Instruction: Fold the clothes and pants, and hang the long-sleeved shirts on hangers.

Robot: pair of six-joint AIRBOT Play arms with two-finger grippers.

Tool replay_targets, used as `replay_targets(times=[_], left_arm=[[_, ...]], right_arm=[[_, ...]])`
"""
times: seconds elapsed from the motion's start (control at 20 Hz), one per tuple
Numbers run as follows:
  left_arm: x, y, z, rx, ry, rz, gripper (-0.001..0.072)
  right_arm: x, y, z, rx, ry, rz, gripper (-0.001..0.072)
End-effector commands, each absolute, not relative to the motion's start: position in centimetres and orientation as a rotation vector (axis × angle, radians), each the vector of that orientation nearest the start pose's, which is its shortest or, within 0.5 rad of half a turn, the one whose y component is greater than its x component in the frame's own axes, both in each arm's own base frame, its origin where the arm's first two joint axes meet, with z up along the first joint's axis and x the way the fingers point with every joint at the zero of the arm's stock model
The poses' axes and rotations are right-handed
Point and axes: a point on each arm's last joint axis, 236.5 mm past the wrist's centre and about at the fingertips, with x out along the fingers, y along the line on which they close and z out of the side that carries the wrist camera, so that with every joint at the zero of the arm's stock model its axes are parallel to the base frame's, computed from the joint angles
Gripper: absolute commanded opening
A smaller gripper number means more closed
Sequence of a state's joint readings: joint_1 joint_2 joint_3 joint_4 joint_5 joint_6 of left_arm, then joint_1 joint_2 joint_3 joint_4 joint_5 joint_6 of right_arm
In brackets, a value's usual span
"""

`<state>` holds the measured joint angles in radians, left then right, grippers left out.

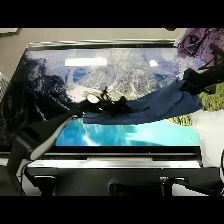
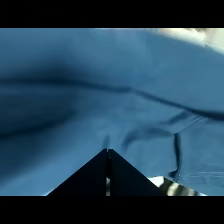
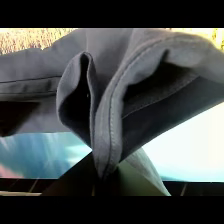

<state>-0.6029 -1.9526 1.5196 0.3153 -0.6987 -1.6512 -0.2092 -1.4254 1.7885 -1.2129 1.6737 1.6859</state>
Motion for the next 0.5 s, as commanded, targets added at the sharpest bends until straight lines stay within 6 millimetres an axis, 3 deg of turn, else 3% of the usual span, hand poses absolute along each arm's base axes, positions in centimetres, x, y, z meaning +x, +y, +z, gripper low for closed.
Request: replay_targets(times=[0.0, 0.25, 0.35, 0.45], left_arm=[[38.0, -51.8, -5.0, -1.109, 1.404, -0.627, 0.0015], [37.1, -56.4, -4.9, -1.191, 1.446, -0.623, 0.0015], [37.2, -56.6, -4.8, -1.199, 1.450, -0.622, 0.0014], [37.5, -55.6, -4.5, -1.208, 1.492, -0.630, 0.0013]], right_arm=[[39.4, -0.4, 16.7, 0.414, 1.266, 0.059, 0.0026], [39.2, -0.3, 16.8, 0.417, 1.269, 0.062, 0.0026], [39.3, -0.3, 16.8, 0.429, 1.270, 0.053, 0.0026], [39.3, -0.1, 16.8, 0.433, 1.271, 0.055, 0.0026]])
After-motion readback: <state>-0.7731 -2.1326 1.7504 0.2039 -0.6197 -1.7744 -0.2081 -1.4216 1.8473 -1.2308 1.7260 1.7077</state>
